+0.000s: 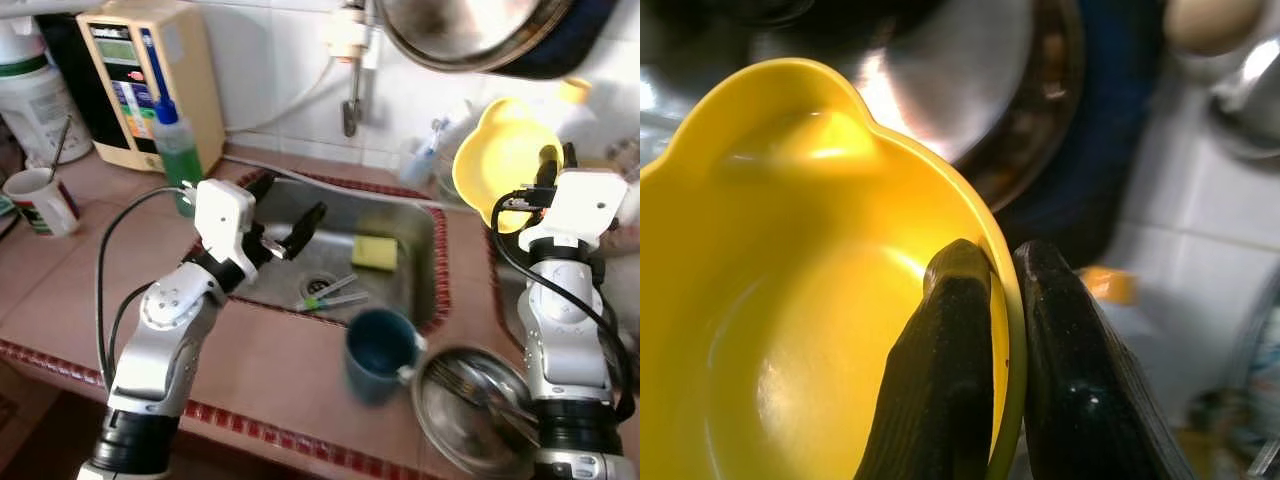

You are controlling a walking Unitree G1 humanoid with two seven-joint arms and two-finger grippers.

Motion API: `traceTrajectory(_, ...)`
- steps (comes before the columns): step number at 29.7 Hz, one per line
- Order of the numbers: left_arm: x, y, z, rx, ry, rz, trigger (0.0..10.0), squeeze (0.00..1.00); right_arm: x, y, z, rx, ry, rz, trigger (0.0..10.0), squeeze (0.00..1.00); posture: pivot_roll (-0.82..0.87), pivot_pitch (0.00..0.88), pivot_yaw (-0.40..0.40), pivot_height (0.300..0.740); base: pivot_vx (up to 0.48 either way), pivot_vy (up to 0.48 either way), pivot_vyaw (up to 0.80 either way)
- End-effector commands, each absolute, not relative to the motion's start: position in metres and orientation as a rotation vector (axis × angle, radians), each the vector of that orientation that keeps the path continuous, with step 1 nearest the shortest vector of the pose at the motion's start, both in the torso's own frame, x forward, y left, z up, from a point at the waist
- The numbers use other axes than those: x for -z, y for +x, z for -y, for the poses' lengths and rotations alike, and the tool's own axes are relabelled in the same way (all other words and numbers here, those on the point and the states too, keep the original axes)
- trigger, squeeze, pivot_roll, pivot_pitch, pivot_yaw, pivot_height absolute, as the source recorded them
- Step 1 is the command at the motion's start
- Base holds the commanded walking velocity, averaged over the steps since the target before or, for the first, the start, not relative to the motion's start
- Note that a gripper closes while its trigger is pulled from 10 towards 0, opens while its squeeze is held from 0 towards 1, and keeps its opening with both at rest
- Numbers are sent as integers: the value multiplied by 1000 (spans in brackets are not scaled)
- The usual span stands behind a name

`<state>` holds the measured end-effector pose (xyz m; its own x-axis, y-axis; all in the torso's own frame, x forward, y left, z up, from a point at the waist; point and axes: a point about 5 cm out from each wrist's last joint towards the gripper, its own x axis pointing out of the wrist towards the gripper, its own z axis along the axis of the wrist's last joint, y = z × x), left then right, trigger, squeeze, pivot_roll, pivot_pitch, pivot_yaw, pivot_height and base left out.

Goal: Kitchen organization

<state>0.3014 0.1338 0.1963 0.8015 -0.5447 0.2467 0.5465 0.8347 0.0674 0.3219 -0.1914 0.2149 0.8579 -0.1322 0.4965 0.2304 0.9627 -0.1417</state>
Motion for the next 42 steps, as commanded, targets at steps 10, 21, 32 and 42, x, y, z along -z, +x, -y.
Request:
traceTrajectory(10, -195, 295, -126, 661, 34, 258, 10000, 0, -204, 323, 200, 191, -142, 408, 10000, 0, -45, 39, 1, 740, 0, 0, 0)
traceTrajectory(21, -189, 272, -99, 822, 38, 221, 10000, 0, -187, 341, 219, 135, -37, 182, 10000, 0, -38, 51, -6, 740, 0, 0, 0)
traceTrajectory(32, -190, 256, -85, 885, 24, 209, 10000, 0, -185, 349, 226, 100, -26, 118, 10000, 0, -37, 87, 3, 740, 0, 0, 0)
traceTrajectory(42, -189, 253, -83, 893, 32, 190, 10000, 0, -182, 354, 223, 48, -17, 84, 10000, 0, -36, 102, 4, 740, 0, 0, 0)
